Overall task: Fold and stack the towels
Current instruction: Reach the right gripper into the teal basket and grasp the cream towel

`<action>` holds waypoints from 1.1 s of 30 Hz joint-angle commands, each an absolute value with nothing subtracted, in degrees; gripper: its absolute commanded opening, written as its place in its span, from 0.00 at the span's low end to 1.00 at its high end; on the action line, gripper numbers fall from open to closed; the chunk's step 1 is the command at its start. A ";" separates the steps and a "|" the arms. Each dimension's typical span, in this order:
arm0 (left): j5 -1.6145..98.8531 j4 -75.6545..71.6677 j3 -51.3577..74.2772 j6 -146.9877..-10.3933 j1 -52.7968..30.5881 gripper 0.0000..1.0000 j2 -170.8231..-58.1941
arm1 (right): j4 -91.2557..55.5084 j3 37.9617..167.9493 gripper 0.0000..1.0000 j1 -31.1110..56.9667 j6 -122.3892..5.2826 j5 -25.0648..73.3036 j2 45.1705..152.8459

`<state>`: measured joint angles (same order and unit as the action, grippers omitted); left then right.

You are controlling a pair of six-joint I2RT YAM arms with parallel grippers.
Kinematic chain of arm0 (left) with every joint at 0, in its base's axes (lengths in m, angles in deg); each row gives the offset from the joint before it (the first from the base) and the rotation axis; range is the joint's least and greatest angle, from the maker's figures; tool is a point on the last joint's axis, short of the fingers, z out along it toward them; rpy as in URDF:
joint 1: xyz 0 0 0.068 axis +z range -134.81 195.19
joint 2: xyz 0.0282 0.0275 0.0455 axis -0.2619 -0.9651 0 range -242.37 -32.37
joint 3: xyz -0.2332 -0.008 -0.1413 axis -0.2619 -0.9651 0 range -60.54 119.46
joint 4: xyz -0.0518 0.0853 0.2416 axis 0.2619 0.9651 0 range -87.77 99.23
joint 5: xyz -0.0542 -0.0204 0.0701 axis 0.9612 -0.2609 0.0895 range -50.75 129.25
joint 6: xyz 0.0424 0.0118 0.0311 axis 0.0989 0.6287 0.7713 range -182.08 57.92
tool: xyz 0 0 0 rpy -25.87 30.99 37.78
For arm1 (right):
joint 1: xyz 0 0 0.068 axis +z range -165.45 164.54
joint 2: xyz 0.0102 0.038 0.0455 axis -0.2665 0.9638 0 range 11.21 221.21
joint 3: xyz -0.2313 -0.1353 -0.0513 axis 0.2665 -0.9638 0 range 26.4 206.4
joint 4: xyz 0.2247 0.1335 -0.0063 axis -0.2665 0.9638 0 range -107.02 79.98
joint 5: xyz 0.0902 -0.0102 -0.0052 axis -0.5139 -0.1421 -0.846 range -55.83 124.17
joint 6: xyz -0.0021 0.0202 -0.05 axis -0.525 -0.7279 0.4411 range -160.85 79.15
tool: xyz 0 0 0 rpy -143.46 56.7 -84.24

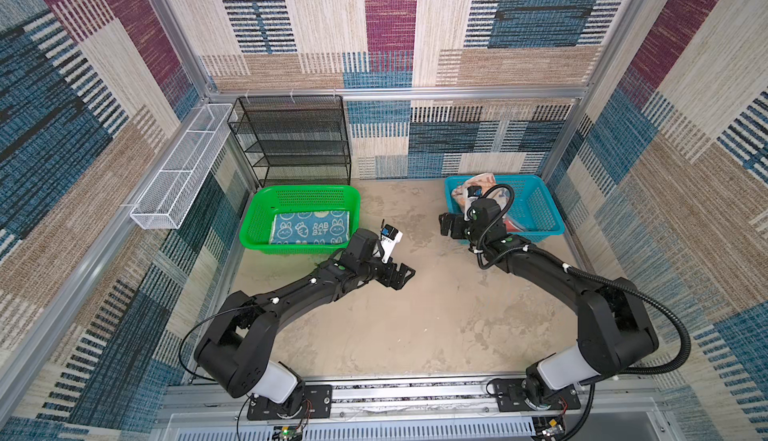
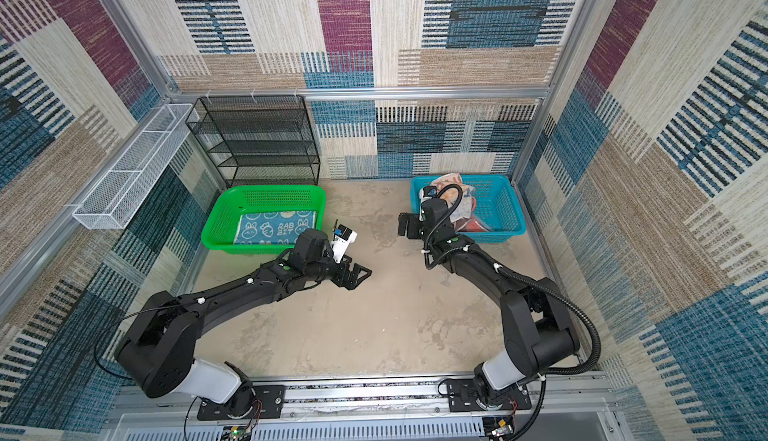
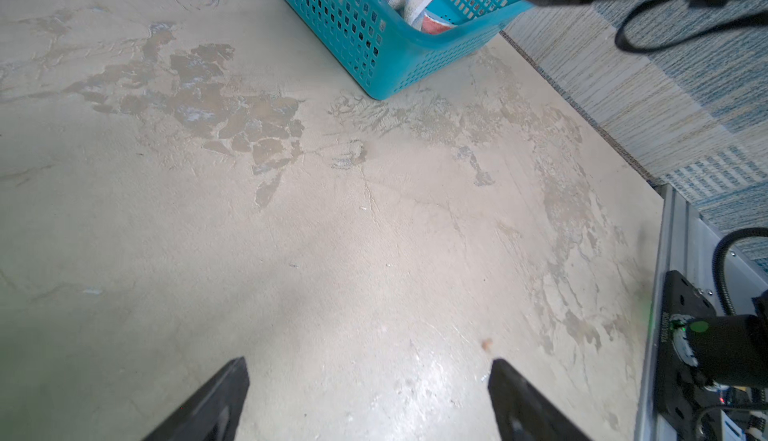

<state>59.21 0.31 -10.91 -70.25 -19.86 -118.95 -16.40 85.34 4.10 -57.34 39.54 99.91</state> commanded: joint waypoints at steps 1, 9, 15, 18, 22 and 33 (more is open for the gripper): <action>59.54 0.00 -10.30 -69.77 -20.03 0.95 -119.61 | -14.10 88.96 0.99 1.23 -57.99 42.61 102.22; 58.98 -0.07 -10.18 -70.26 -20.22 0.95 -120.95 | -11.28 95.14 0.94 -9.48 -63.51 42.60 110.00; 57.80 1.27 -10.26 -69.82 -20.22 0.95 -120.78 | -12.18 96.71 0.86 -12.89 -64.43 41.17 115.31; 57.18 1.96 -10.23 -69.73 -20.23 0.95 -120.61 | -12.23 98.54 0.84 -13.25 -64.15 40.85 117.24; 57.00 2.23 -10.44 -69.90 -20.32 0.95 -120.41 | -11.72 101.06 0.79 -13.60 -64.11 41.07 119.54; 56.53 3.36 -10.23 -69.40 -20.39 0.95 -120.35 | -11.45 102.52 0.04 -13.87 -64.06 39.29 122.04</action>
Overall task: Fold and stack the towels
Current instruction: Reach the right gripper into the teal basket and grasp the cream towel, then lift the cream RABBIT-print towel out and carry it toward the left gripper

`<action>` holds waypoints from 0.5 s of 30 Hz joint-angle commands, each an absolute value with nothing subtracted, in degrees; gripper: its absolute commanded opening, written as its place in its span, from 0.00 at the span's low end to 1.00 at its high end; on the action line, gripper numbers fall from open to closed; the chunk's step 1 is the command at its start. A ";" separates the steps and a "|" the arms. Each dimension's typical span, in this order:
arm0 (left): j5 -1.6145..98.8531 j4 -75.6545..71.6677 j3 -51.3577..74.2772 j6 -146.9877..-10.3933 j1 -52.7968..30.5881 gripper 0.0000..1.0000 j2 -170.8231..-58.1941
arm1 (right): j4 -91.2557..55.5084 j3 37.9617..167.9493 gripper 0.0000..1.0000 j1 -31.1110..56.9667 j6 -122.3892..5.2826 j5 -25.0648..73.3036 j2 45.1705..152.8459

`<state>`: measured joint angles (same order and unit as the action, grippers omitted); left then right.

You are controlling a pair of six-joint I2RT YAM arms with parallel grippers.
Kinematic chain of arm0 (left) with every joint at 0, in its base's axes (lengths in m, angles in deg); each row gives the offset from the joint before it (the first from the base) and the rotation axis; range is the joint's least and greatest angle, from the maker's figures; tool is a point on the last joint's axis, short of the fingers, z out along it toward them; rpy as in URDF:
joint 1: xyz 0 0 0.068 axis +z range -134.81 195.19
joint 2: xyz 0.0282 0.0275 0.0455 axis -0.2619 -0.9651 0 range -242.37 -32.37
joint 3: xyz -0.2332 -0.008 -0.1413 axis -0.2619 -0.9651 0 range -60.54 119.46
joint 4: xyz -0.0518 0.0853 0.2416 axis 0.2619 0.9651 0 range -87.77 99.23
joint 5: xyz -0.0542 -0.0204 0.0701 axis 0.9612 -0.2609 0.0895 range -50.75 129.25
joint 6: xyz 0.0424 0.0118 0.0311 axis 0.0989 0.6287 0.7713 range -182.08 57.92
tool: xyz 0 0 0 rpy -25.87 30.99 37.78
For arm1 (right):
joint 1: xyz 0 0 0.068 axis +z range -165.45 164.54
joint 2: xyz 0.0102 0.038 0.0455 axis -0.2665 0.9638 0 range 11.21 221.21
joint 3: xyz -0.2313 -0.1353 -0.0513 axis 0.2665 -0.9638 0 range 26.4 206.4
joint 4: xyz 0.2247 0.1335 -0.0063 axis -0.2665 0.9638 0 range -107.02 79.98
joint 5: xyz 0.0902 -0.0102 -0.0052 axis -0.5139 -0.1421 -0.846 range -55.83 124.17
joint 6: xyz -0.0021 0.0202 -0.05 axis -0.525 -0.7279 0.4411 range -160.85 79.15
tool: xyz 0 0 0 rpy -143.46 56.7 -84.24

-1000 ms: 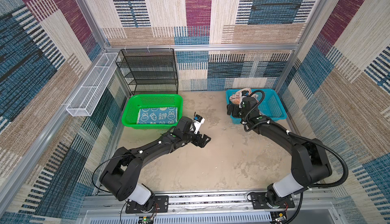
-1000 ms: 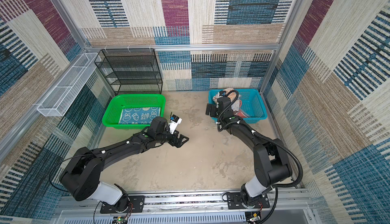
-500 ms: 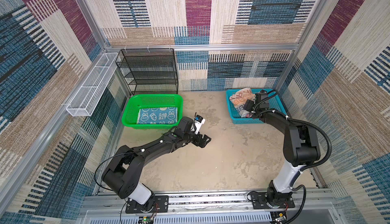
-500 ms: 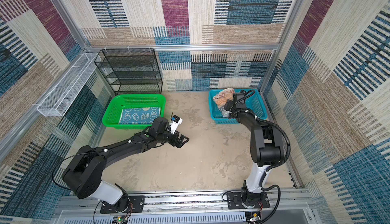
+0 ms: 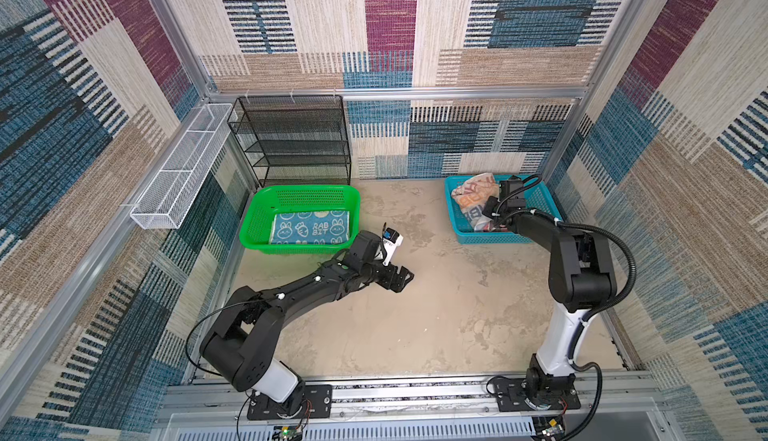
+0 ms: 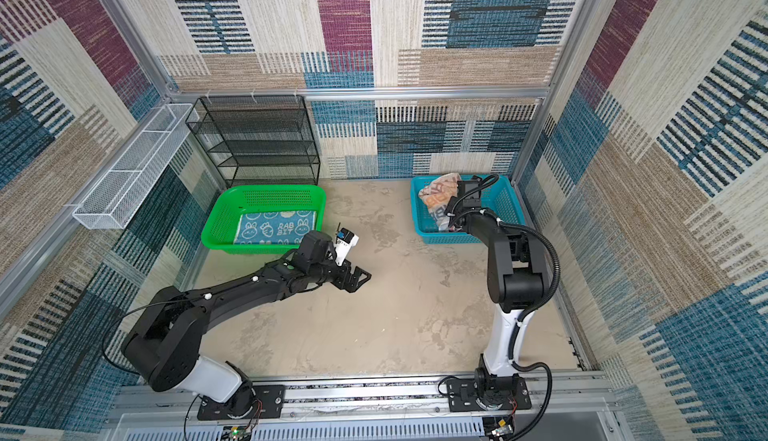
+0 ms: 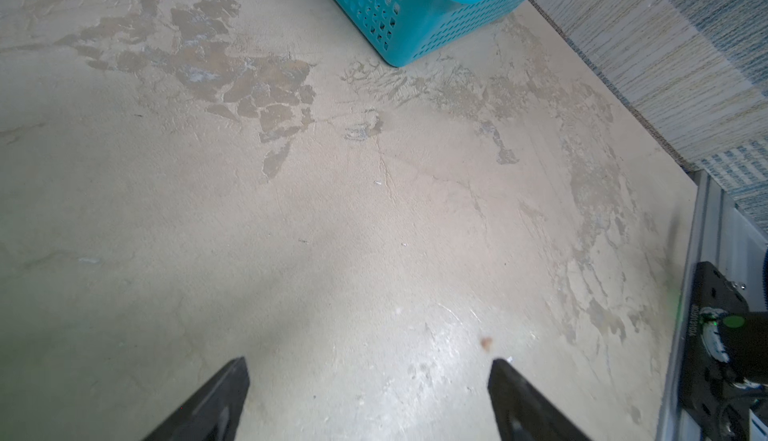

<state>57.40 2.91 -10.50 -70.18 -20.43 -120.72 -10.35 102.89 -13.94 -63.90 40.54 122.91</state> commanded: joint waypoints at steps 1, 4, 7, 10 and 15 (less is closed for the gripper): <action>56.27 3.52 -10.19 -69.39 -20.48 0.95 -120.43 | -11.71 102.08 0.00 -13.87 -63.82 39.08 121.36; 54.90 3.39 -10.35 -69.38 -20.50 0.96 -120.31 | -12.78 100.32 0.00 -13.87 -62.74 38.41 117.64; 53.56 2.80 -10.52 -69.38 -20.56 0.96 -120.43 | -13.51 98.91 0.00 -13.87 -61.16 37.74 113.08; 52.92 2.50 -10.44 -69.51 -20.58 0.96 -120.63 | -13.37 98.15 0.00 -13.86 -59.20 37.71 108.53; 52.70 2.23 -10.36 -69.47 -20.58 0.96 -121.04 | -13.11 98.51 0.00 -13.87 -55.75 37.33 101.72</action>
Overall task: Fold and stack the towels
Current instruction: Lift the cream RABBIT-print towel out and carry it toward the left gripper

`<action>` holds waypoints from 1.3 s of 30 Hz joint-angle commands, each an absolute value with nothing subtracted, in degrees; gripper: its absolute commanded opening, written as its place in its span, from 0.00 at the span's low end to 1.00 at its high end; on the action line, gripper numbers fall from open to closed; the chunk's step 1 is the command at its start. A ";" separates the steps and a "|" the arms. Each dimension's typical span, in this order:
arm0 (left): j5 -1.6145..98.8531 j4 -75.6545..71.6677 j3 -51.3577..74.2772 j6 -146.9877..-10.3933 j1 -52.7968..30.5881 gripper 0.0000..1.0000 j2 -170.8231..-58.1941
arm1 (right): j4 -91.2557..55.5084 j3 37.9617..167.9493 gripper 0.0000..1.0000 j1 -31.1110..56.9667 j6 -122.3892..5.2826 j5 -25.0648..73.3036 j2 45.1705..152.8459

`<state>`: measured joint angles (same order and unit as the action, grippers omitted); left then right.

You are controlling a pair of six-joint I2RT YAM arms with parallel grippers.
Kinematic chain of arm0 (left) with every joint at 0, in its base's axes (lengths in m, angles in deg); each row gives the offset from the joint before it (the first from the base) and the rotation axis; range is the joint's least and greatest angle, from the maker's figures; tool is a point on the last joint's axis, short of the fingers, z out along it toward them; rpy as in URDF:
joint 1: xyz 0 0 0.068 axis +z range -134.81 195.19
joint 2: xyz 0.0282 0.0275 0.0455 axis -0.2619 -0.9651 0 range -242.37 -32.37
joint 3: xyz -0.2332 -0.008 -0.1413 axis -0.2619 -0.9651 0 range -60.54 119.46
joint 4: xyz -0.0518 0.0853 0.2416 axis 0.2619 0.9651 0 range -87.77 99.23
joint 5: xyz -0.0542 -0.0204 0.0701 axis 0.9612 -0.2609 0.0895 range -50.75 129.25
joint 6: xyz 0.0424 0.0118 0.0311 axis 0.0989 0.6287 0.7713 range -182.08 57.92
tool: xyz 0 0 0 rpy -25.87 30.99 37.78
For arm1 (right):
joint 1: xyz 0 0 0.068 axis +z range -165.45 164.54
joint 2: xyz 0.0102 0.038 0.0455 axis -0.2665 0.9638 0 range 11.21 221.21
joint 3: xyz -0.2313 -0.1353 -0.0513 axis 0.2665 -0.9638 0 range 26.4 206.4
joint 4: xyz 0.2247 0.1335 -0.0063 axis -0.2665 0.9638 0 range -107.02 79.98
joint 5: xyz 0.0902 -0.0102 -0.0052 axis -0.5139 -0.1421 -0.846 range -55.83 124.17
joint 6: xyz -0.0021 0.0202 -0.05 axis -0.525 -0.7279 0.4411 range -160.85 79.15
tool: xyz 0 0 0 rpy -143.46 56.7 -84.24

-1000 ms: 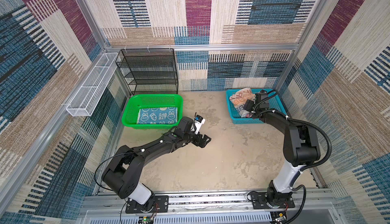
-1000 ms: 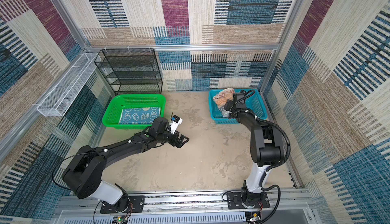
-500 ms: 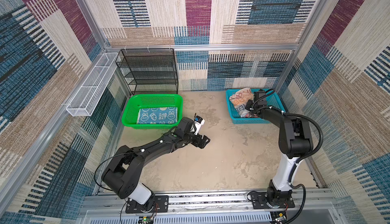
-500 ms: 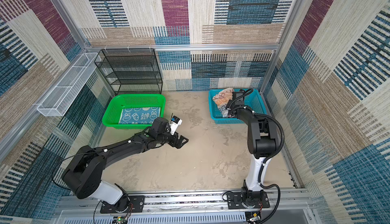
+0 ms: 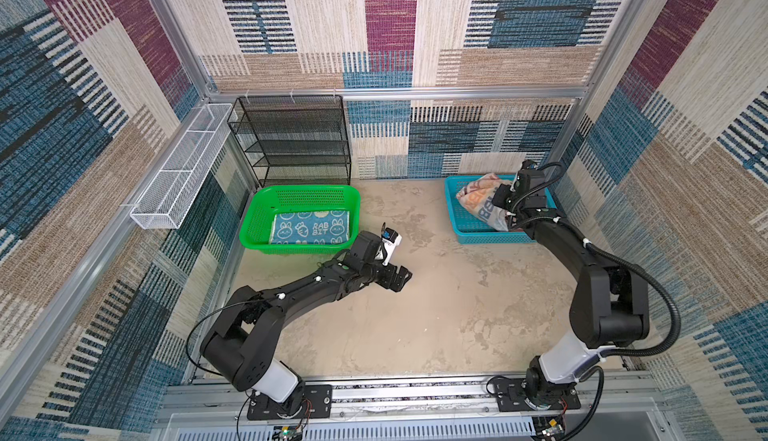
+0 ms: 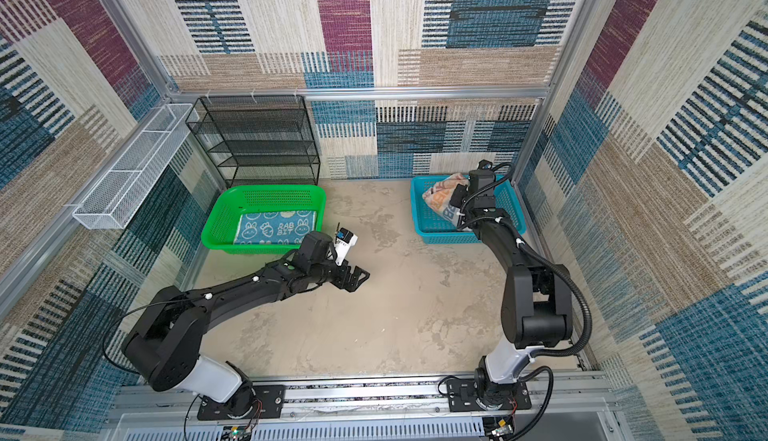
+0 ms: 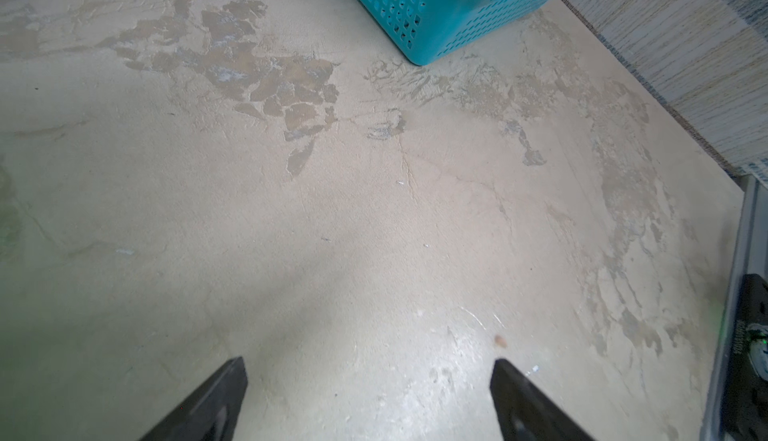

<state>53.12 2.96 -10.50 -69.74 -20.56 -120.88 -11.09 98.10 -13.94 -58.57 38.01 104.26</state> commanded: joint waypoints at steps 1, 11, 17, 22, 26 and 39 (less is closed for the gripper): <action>52.65 2.23 -10.33 -69.47 -20.62 0.96 -121.04 | -12.91 98.84 0.00 -13.87 -55.10 37.21 100.81; 47.76 3.34 -11.22 -70.07 -20.65 0.96 -118.66 | -6.95 106.83 0.00 -12.85 -47.20 28.33 94.87; 44.42 1.64 -13.90 -70.58 -20.67 0.97 -115.38 | -4.15 108.58 0.00 -9.12 -44.58 23.32 90.54; 42.70 -0.96 -16.63 -71.56 -20.67 0.98 -111.50 | -3.66 107.68 0.00 -3.76 -43.96 17.29 88.20; 39.55 -2.83 -19.88 -71.84 -20.67 0.98 -106.40 | -4.98 105.68 0.00 1.56 -44.50 12.39 88.43; 27.66 -2.41 -29.14 -71.57 -20.57 0.98 -86.87 | -11.62 100.98 0.00 19.21 -48.55 4.19 102.39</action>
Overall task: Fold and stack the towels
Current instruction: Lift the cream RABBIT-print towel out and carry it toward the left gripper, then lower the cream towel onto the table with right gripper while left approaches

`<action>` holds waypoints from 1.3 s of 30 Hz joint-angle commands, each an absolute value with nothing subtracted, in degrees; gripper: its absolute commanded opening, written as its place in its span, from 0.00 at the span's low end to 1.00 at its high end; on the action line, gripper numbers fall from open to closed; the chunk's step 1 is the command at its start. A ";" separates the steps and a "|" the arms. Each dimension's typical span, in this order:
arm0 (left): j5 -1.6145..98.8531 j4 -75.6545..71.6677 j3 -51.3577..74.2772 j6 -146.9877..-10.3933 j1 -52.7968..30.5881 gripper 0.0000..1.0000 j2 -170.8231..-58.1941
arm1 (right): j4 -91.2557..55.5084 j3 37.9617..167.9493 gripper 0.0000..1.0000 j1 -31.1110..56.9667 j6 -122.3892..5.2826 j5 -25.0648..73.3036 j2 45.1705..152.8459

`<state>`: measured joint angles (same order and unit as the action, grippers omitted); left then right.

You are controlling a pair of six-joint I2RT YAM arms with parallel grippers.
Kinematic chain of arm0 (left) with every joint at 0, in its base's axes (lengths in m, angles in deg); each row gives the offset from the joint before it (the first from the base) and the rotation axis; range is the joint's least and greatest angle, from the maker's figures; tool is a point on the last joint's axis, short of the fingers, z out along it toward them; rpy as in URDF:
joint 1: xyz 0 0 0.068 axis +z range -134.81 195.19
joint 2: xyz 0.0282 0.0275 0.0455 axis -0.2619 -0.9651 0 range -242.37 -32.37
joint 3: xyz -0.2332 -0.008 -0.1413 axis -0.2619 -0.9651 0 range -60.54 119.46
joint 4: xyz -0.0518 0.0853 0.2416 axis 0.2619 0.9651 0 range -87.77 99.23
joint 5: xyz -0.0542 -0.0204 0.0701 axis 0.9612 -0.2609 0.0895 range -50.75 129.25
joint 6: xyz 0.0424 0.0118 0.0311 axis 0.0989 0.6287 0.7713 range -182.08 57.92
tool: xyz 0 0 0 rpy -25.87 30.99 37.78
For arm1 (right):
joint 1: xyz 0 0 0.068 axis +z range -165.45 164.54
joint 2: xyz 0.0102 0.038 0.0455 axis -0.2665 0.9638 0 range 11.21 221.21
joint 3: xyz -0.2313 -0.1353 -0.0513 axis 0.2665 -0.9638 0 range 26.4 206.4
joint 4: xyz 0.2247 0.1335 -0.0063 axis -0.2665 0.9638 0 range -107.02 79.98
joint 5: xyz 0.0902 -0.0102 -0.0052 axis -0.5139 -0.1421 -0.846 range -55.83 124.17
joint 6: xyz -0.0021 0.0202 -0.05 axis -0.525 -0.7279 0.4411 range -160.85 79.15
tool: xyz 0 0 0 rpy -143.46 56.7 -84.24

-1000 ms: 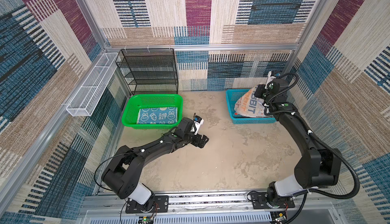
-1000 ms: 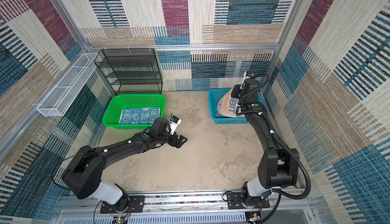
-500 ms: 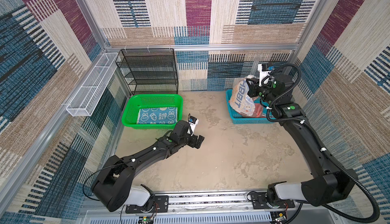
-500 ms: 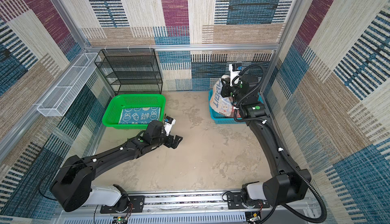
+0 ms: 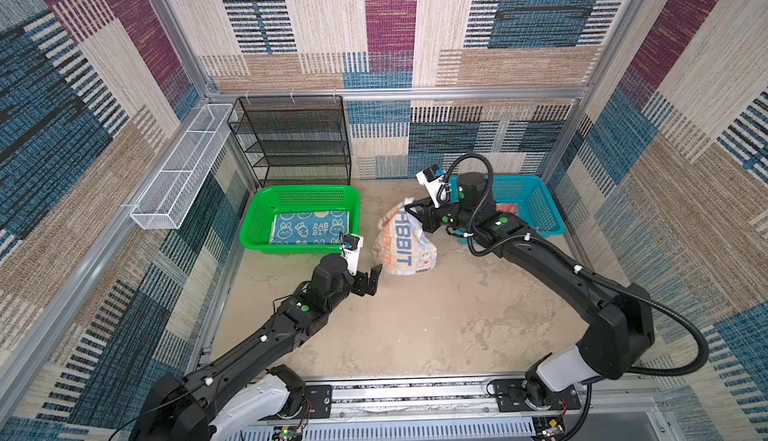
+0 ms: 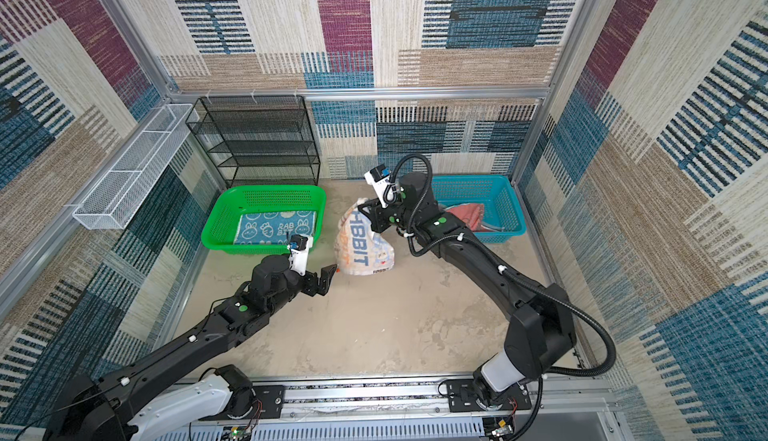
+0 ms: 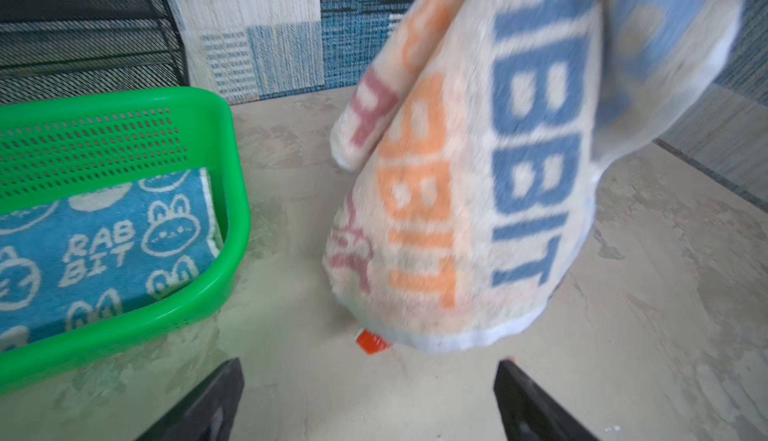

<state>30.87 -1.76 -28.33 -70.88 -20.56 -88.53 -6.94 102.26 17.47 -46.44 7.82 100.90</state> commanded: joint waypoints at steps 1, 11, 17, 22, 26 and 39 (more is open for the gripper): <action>27.37 -2.07 -29.38 -71.45 -20.59 0.98 -86.52 | -13.32 99.49 0.00 19.37 -50.26 3.59 103.15; 29.31 -0.59 -28.56 -69.23 -20.56 0.98 -89.84 | -16.81 89.33 0.00 15.18 -61.12 25.86 108.43; 30.76 -0.67 -27.64 -68.35 -20.59 0.98 -92.86 | -17.65 85.03 0.13 11.62 -61.47 33.12 108.84; 31.28 0.62 -25.93 -67.56 -20.55 0.98 -95.88 | -16.04 84.90 0.45 11.79 -55.24 31.25 109.48; 31.36 0.60 -25.24 -67.36 -20.59 0.98 -97.58 | -17.34 81.26 0.57 12.66 -51.94 32.56 104.74; 31.12 0.15 -23.78 -66.91 -20.52 0.98 -101.70 | -18.93 70.36 0.57 23.33 -42.19 30.39 93.19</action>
<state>30.82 0.36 -24.23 -68.02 -20.56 -101.51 -16.38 71.99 21.43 -45.41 32.87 94.01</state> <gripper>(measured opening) 0.983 0.575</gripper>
